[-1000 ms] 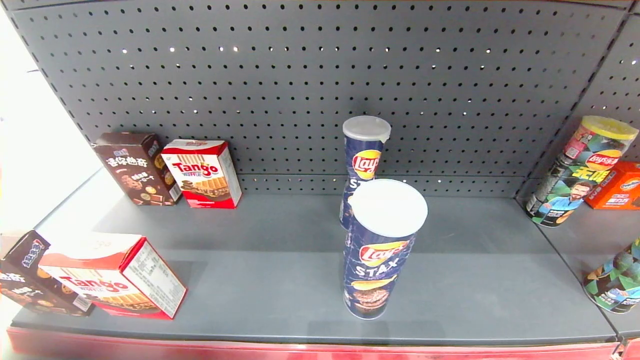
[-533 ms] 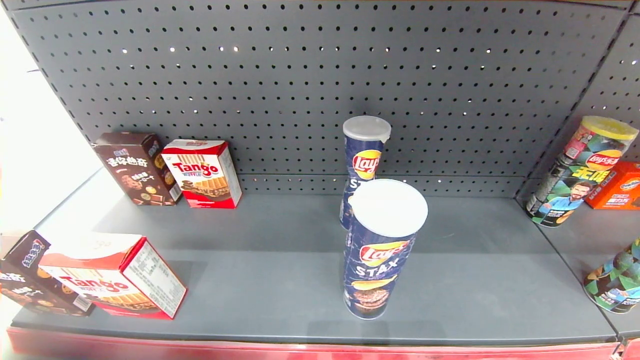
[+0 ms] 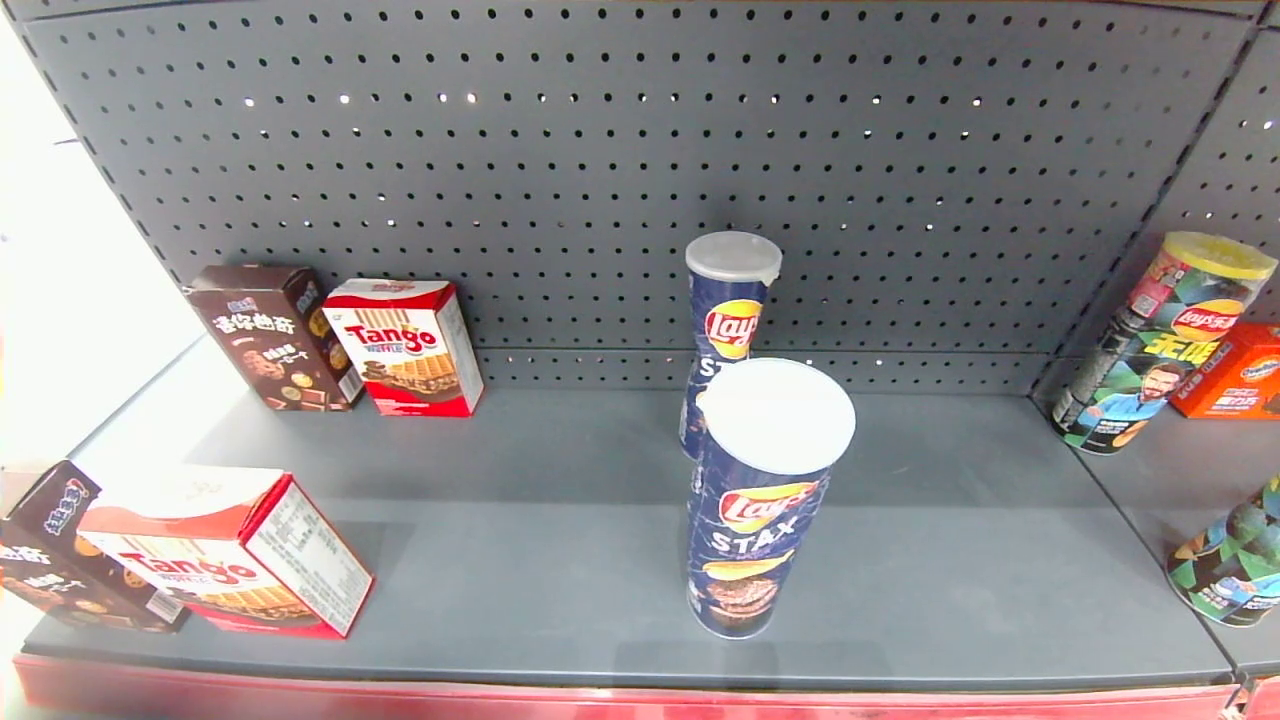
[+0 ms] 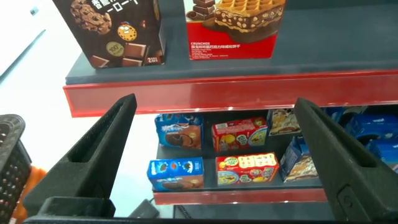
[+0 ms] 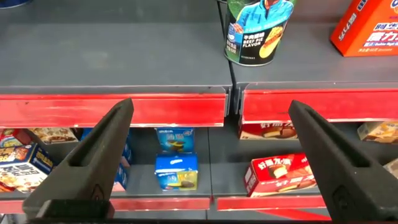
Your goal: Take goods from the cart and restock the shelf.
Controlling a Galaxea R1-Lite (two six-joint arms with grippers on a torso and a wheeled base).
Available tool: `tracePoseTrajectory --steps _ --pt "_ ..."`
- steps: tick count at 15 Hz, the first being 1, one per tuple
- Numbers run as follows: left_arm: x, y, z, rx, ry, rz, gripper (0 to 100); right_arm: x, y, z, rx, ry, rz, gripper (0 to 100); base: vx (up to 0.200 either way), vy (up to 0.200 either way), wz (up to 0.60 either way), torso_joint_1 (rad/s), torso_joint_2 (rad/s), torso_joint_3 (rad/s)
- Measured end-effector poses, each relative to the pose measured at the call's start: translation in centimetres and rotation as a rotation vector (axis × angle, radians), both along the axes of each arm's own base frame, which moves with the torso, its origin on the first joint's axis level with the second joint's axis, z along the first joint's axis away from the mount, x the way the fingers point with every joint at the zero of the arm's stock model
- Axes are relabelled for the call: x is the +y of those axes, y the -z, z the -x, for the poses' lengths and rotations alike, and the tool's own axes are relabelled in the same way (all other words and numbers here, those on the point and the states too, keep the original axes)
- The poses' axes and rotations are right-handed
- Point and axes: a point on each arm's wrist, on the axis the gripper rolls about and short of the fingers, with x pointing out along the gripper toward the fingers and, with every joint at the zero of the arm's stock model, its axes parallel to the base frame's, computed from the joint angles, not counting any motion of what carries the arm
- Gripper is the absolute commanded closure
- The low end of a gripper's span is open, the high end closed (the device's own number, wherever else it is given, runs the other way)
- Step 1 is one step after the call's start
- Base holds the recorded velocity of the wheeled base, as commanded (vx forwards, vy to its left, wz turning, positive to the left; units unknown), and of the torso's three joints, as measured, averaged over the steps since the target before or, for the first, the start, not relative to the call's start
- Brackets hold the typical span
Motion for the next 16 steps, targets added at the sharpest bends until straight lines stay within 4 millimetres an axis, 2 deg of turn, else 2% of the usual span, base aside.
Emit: tracePoseTrajectory --steps 6,16 --pt "0.09 -0.01 0.0 -0.001 -0.045 -0.002 0 0.0 0.03 0.0 0.0 -0.001 0.0 0 0.0 0.0 0.0 0.0 0.0 0.0" --pt "0.0 -0.08 -0.04 -0.016 -0.005 0.044 0 0.01 0.03 0.0 0.0 -0.006 0.001 0 0.0 0.0 0.0 0.0 0.0 0.0"
